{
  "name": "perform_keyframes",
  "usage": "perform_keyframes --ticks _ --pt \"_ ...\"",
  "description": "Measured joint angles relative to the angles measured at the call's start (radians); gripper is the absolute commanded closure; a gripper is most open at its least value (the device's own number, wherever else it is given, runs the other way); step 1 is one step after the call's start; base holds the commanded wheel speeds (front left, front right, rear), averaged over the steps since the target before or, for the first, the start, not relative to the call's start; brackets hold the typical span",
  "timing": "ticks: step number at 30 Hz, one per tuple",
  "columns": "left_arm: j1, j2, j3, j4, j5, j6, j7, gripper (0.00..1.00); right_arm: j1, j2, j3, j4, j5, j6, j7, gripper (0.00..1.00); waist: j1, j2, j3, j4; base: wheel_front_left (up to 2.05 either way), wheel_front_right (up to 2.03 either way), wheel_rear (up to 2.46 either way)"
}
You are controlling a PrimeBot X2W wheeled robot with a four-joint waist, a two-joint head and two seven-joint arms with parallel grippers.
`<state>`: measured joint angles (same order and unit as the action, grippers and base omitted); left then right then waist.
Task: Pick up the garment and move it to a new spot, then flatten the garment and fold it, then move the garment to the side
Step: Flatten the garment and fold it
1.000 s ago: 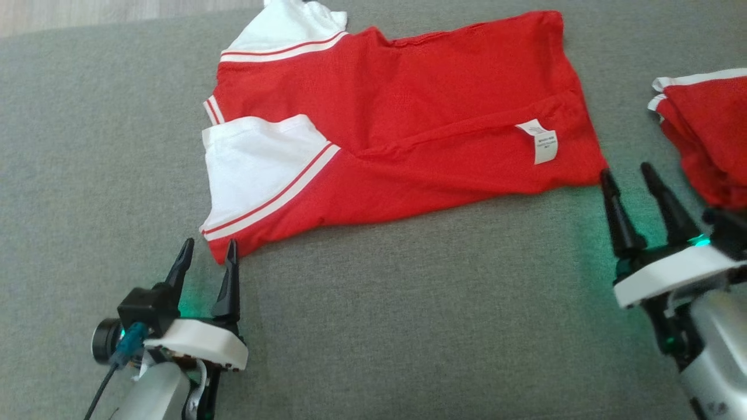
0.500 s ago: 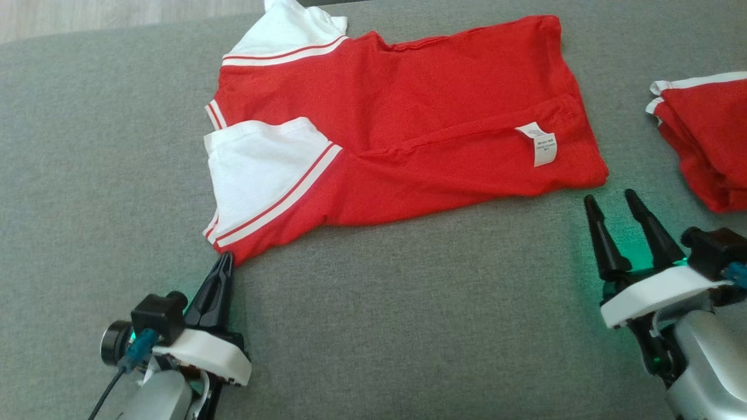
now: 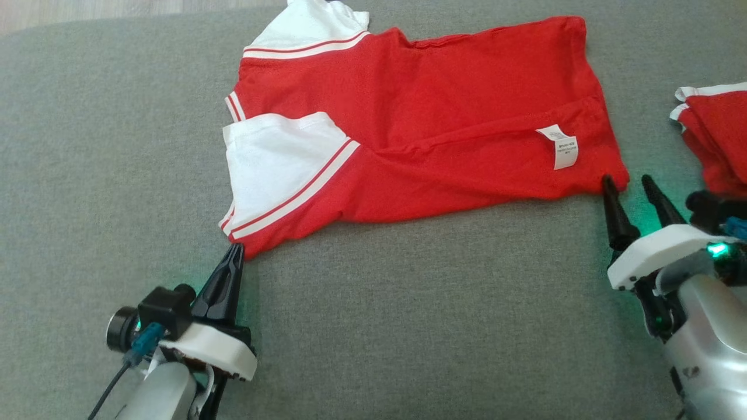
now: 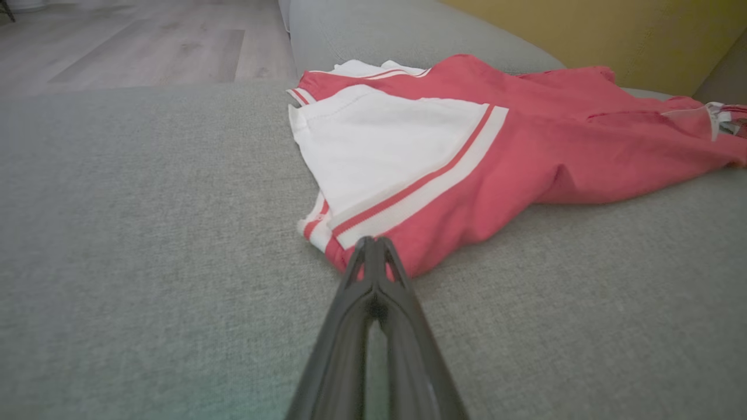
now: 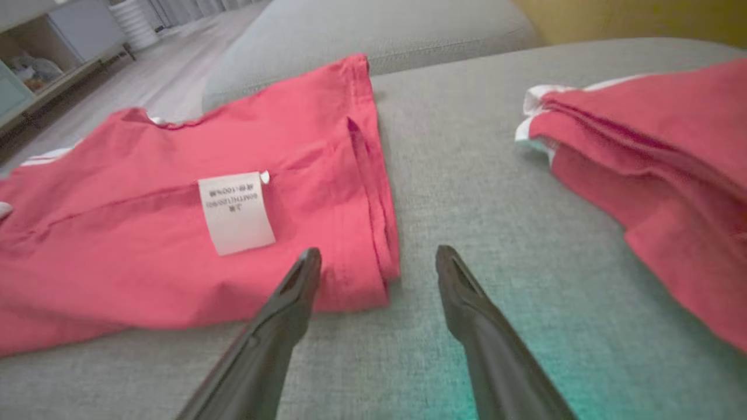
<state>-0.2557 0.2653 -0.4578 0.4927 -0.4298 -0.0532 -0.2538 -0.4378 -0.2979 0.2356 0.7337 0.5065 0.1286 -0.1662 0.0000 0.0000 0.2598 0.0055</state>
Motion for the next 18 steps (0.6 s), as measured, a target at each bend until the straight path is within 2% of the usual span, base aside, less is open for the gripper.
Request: perform_keyframes --ticks 2,3,4,5,12,18 --pt "-0.004 0.002 -0.001 -0.006 0.0 0.0 0.0 1.0 -0.014 0.008 0.002 0.043 -0.013 0.0 0.01 0.0 0.0 0.0 0.003 0.004 0.0 0.0 0.0" --pt "-0.006 0.003 -0.002 -0.01 0.001 -0.001 0.0 1.0 -0.021 0.012 0.005 0.066 -0.018 0.0 0.019 0.15 0.0 0.0 0.005 0.005 0.0 0.0 0.0" --pt "-0.007 0.004 -0.002 -0.015 0.005 -0.001 0.0 1.0 -0.026 0.016 0.009 0.084 -0.022 0.0 0.021 0.65 0.0 0.0 0.007 0.007 0.0 0.0 0.0" --pt "-0.007 0.004 -0.002 -0.018 0.01 -0.001 0.0 1.0 -0.033 0.022 0.011 0.096 -0.024 0.0 0.021 1.0 0.0 0.0 0.007 0.007 0.0 0.0 0.0" --pt "0.008 0.011 0.005 -0.056 0.01 -0.001 0.0 1.0 -0.063 0.062 0.028 0.168 -0.098 0.0 -0.03 1.0 0.0 0.0 -0.016 0.003 0.0 0.0 0.0" --pt "0.096 0.04 0.008 -0.107 0.01 0.0 0.0 1.0 -0.002 0.069 0.04 0.144 -0.11 0.0 -0.046 1.0 0.0 0.0 -0.053 -0.012 0.0 0.0 0.0"
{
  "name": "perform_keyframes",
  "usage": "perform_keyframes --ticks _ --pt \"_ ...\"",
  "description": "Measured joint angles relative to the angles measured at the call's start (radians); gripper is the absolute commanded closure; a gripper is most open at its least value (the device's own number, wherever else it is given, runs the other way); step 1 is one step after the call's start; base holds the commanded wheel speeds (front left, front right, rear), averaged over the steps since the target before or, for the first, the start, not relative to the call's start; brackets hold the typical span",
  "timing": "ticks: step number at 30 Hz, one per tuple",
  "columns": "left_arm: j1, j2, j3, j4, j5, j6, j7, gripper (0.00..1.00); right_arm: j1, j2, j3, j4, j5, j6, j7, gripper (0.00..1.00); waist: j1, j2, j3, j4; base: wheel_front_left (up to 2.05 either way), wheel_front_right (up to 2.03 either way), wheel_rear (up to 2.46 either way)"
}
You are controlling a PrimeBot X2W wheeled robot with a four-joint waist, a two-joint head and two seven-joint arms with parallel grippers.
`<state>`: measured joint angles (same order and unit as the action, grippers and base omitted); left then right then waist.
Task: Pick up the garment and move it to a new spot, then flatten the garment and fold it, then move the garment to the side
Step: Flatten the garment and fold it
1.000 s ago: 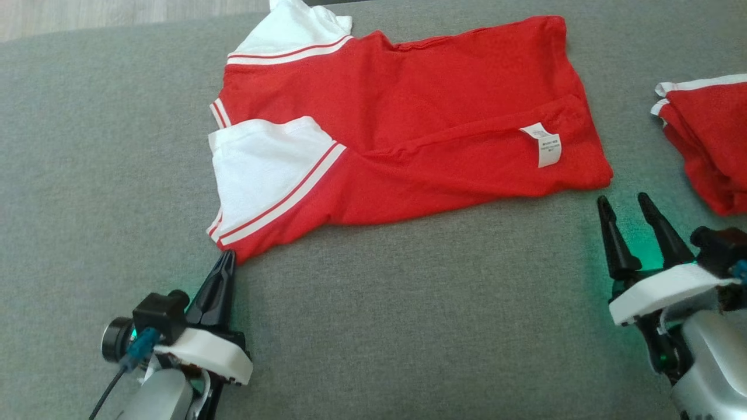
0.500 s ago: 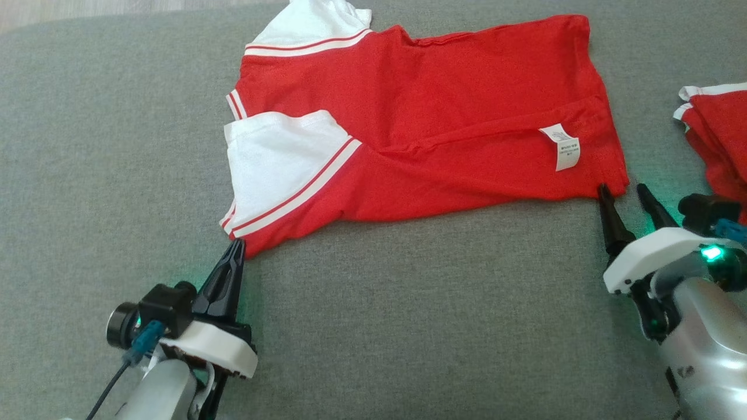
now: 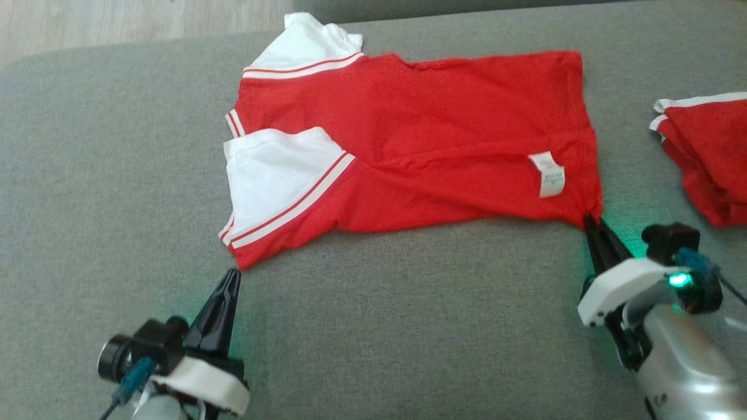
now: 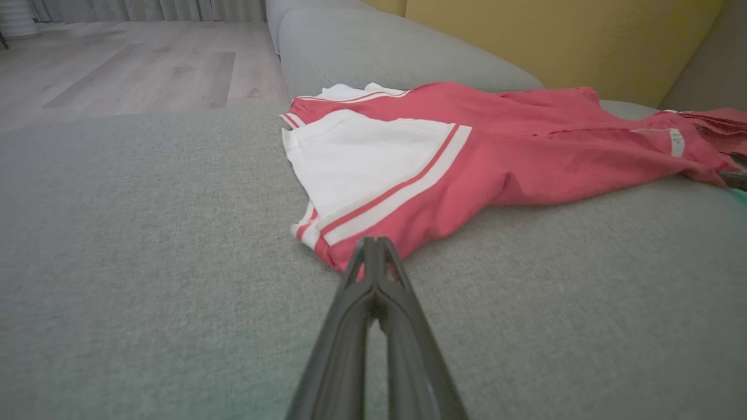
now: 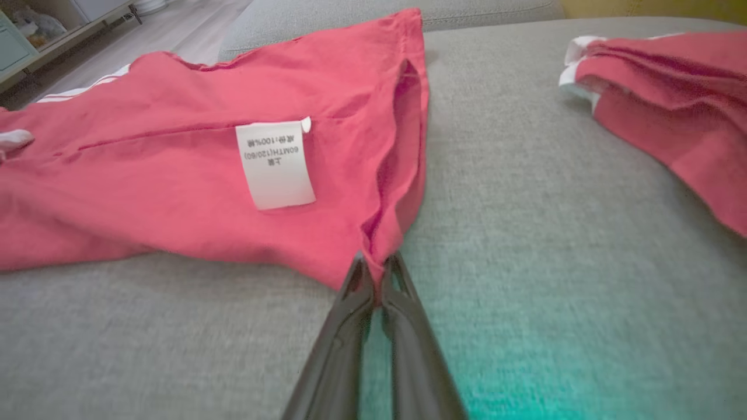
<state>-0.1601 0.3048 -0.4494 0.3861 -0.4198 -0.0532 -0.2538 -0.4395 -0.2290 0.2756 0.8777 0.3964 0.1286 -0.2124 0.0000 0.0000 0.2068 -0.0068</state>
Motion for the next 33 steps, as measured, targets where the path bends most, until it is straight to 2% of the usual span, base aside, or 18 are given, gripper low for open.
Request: perform_keyframes --ticks 3,9,17,18,19,25,33 --pt "0.043 0.015 -0.002 -0.031 0.0 0.001 0.0 1.0 0.047 -0.018 0.021 -0.041 0.013 0.0 0.001 1.0 0.0 0.0 -0.017 -0.009 0.0 0.0 0.0" --pt "0.086 0.037 -0.016 -0.101 0.0 0.001 0.021 1.0 0.127 -0.098 0.034 -0.141 0.052 0.0 0.028 1.0 0.0 0.0 -0.028 -0.015 0.0 0.0 0.0" --pt "0.14 0.047 -0.022 -0.174 -0.006 0.031 0.043 1.0 0.251 -0.141 -0.015 -0.259 0.079 0.0 0.068 1.0 -0.0001 0.0 -0.028 -0.011 0.0 0.0 0.0" --pt "0.137 0.039 -0.01 -0.172 -0.021 0.037 0.043 0.54 0.253 -0.141 -0.019 -0.268 0.079 0.0 0.077 1.0 0.0 0.0 -0.027 -0.011 0.0 0.0 0.0" --pt "0.129 0.029 0.0 -0.164 -0.035 0.046 0.047 0.0 0.252 -0.141 -0.021 -0.277 0.079 0.0 0.085 1.0 0.0 0.0 -0.025 -0.012 0.0 0.0 0.0" --pt "0.023 -0.025 -0.001 -0.086 -0.064 0.05 0.088 0.0 0.249 -0.138 -0.03 -0.31 0.065 0.0 0.109 1.0 0.0 0.0 -0.008 -0.017 0.0 0.0 0.0" --pt "-0.14 -0.089 -0.002 0.151 -0.094 0.054 0.183 0.0 0.231 -0.131 -0.027 -0.345 0.052 0.0 0.142 1.0 0.0001 0.0 0.033 -0.039 0.0 0.0 0.0"
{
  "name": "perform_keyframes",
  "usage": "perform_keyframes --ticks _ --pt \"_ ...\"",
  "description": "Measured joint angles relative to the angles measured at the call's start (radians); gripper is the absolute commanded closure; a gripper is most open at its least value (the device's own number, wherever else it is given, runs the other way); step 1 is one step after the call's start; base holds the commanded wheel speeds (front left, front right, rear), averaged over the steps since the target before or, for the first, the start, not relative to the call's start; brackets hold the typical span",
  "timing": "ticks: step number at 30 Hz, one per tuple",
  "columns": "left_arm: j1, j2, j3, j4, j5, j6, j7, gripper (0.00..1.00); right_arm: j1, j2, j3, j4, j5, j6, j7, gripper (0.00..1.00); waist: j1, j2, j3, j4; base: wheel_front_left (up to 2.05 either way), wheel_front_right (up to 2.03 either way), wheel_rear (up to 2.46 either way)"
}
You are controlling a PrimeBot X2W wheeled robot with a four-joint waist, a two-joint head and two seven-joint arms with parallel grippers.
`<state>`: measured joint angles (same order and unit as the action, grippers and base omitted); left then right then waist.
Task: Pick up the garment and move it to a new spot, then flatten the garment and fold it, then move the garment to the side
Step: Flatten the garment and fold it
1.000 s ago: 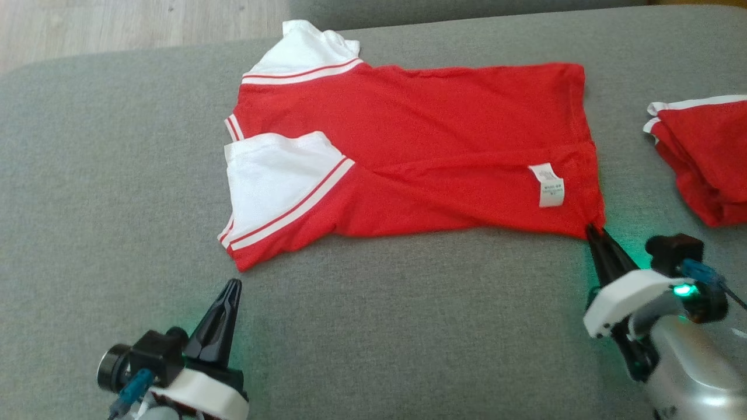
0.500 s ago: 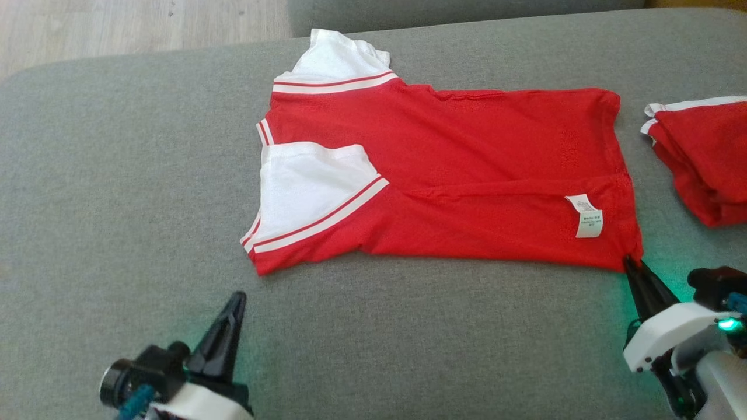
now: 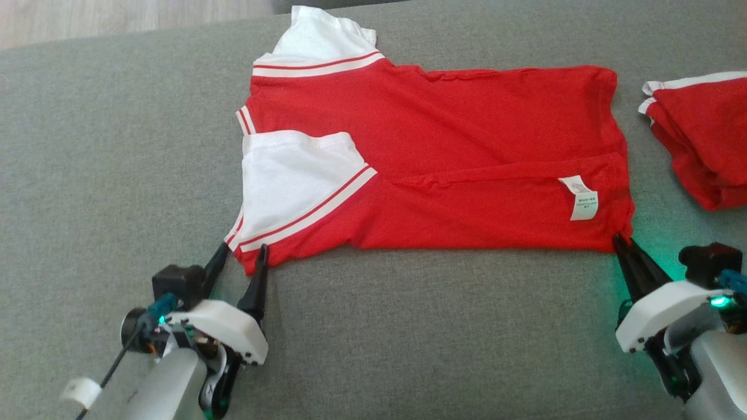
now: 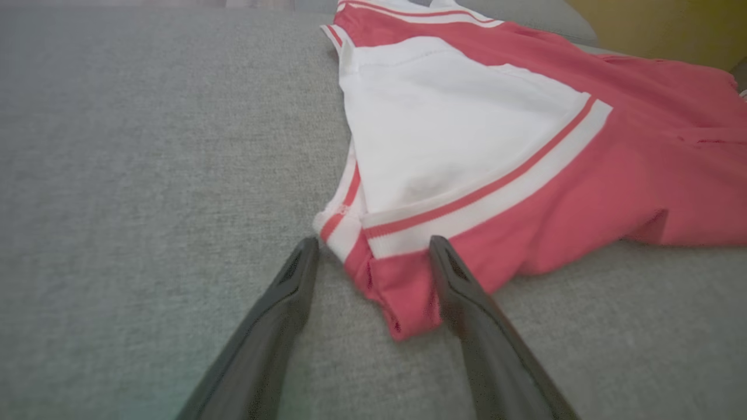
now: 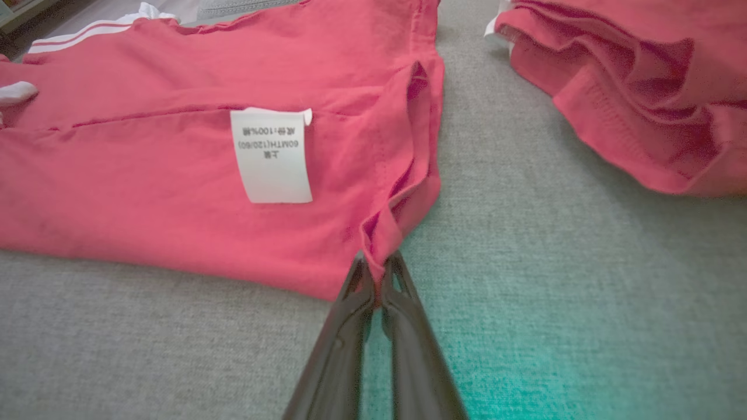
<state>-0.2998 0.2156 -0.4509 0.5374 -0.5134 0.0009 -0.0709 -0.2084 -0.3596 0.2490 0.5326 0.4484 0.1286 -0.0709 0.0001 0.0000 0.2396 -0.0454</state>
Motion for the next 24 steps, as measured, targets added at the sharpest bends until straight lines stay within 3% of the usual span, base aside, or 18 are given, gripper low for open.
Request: perform_keyframes --ticks 1,2,3,4,14,19,24 --pt "-0.01 -0.003 0.001 0.014 -0.007 -0.001 0.003 0.0 -0.006 0.0 0.0 -0.001 0.0 0.0 0.001 1.0 0.0 0.0 0.005 -0.003 0.0 0.0 0.0" --pt "-0.019 -0.005 0.0 0.027 -0.013 -0.002 0.008 0.11 -0.01 -0.001 0.0 -0.004 0.0 0.0 0.001 1.0 0.0 0.0 0.008 -0.006 0.0 0.0 0.0" --pt "-0.032 -0.007 0.0 0.038 -0.016 -0.003 0.012 0.67 -0.013 -0.002 0.0 -0.007 0.0 0.0 0.001 1.0 0.0 0.0 0.011 -0.008 0.0 0.0 0.0" --pt "-0.042 -0.008 0.0 0.045 -0.016 -0.01 0.013 1.0 -0.015 -0.002 0.0 -0.008 0.0 0.0 0.001 1.0 0.0 0.0 0.013 -0.009 0.0 0.0 0.0" --pt "0.02 -0.004 -0.004 0.024 -0.054 -0.072 -0.02 1.0 -0.001 -0.019 0.003 -0.008 0.027 0.0 0.002 1.0 0.0 0.0 -0.026 0.015 0.0 0.0 0.0" --pt "0.139 0.026 -0.009 -0.082 -0.062 -0.06 -0.017 1.0 0.05 -0.058 0.036 -0.042 0.082 0.0 0.021 1.0 -0.0001 0.0 -0.062 0.037 0.0 0.0 0.0" --pt "0.247 0.057 -0.013 -0.21 -0.07 -0.021 0.01 1.0 0.128 -0.116 0.063 -0.097 0.139 0.0 0.052 1.0 -0.0002 0.0 -0.087 0.06 0.0 0.0 0.0"
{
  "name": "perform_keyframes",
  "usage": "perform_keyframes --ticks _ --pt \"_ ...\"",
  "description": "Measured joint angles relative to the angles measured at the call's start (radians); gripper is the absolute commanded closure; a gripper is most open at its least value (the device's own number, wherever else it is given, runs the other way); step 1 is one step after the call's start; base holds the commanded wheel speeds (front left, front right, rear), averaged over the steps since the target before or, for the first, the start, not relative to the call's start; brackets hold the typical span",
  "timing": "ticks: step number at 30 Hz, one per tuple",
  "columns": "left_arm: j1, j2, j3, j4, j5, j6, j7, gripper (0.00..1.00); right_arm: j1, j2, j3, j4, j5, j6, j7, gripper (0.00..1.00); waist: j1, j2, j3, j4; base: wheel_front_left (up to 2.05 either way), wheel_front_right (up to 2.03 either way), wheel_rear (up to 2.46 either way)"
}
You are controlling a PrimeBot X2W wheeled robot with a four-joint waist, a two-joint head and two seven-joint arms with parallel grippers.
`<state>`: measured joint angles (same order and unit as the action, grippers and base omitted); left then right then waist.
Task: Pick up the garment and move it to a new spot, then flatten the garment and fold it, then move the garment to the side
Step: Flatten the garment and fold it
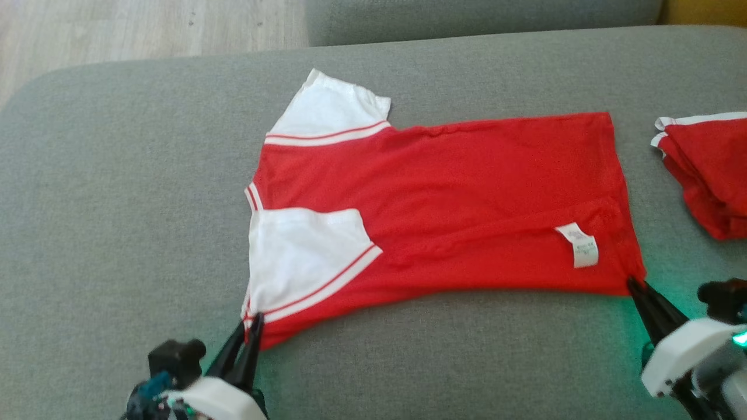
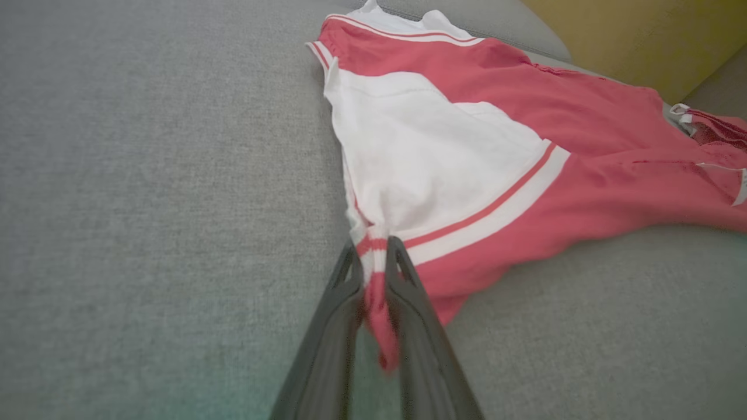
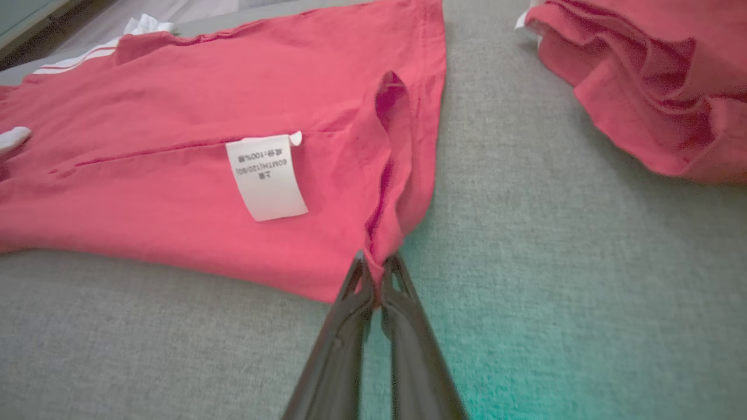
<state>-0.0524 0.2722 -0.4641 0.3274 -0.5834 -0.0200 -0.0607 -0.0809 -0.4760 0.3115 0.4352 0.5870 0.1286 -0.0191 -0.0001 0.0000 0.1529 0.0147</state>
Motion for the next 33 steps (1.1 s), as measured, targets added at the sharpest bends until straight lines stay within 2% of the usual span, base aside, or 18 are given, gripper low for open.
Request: perform_keyframes --ticks 6,11,16,20,21,22,23,24,27,33 --pt "0.093 0.034 -0.006 -0.138 -0.007 0.035 0.035 1.0 0.068 -0.058 -0.018 -0.057 0.034 0.0 0.042 1.0 0.0 0.0 -0.012 0.013 0.0 0.0 0.0" --pt "0.139 0.064 -0.006 -0.207 -0.007 0.062 0.06 1.0 0.147 -0.07 -0.051 -0.112 0.038 0.0 0.115 1.0 0.0 0.0 -0.019 0.017 0.0 0.0 0.0" --pt "0.146 0.073 -0.016 -0.216 -0.007 0.064 0.086 1.0 0.204 -0.068 -0.071 -0.157 0.064 0.0 0.198 1.0 0.0 0.0 -0.024 0.017 0.0 0.0 0.0" --pt "0.146 0.075 -0.024 -0.2 -0.006 0.065 0.092 1.0 0.22 -0.06 -0.088 -0.176 0.062 0.0 0.218 1.0 0.0001 0.0 -0.023 0.012 0.0 0.0 0.0" --pt "0.146 0.076 -0.026 -0.19 -0.003 0.065 0.094 1.0 0.22 -0.046 -0.108 -0.178 0.052 0.0 0.24 0.63 0.0001 0.0 -0.023 0.007 0.0 0.0 0.0" --pt "0.146 0.076 -0.026 -0.19 -0.003 0.065 0.094 0.77 0.22 -0.046 -0.108 -0.178 0.052 0.0 0.24 0.0 0.0001 0.0 -0.023 0.007 0.0 0.0 0.0" --pt "0.145 0.076 -0.027 -0.186 -0.003 0.065 0.094 0.15 0.22 -0.037 -0.119 -0.178 0.043 0.0 0.249 0.0 0.0002 0.0 -0.024 0.005 0.0 0.0 0.0" --pt "0.145 0.076 -0.028 -0.182 -0.003 0.065 0.094 0.0 0.22 -0.029 -0.128 -0.18 0.034 0.0 0.254 0.0 0.0001 0.0 -0.024 0.003 0.0 0.0 0.0" --pt "0.144 0.081 -0.027 -0.178 0.004 0.074 0.094 0.0 0.232 -0.021 -0.145 -0.212 0.016 0.0 0.255 0.0 0.0001 0.0 -0.025 -0.002 0.0 0.0 0.0" --pt "0.075 0.118 -0.024 -0.207 0.033 0.078 0.126 0.0 0.233 0.004 -0.208 -0.3 -0.048 0.0 0.172 0.0 0.0001 0.0 -0.012 -0.013 0.0 0.0 0.0"
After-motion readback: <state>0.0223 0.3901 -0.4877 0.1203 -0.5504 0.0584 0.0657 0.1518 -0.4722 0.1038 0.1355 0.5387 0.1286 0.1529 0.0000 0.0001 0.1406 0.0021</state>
